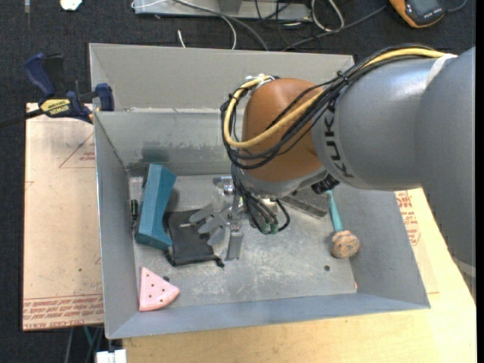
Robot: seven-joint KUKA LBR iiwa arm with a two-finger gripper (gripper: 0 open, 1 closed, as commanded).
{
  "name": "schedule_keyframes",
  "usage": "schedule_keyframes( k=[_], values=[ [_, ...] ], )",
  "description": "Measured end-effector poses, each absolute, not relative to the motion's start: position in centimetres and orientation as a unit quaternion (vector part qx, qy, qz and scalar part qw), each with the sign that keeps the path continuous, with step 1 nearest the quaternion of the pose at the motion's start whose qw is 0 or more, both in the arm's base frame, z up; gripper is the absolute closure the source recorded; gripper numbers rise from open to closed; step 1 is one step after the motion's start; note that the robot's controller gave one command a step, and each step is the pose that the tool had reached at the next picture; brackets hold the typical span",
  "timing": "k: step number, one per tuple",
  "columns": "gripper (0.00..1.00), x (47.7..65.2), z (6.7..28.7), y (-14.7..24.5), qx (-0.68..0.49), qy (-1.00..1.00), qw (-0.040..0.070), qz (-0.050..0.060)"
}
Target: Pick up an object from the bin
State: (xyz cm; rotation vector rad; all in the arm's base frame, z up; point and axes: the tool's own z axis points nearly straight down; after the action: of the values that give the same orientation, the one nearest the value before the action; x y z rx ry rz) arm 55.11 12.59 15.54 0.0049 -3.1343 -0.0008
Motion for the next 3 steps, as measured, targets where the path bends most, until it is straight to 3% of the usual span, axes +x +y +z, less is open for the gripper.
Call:
schedule_keyframes(
  k=[1, 2, 3],
  values=[
    [0.00, 55.3, 15.9, 12.6, 0.001, -1.000, 0.000, -0.001],
    [0.00, 55.2, 14.1, 13.5, 0.023, -1.000, -0.005, -0.001],
    [0.00, 53.5, 10.7, 9.6, 0.069, -0.998, -0.003, -0.001]
  ],
)
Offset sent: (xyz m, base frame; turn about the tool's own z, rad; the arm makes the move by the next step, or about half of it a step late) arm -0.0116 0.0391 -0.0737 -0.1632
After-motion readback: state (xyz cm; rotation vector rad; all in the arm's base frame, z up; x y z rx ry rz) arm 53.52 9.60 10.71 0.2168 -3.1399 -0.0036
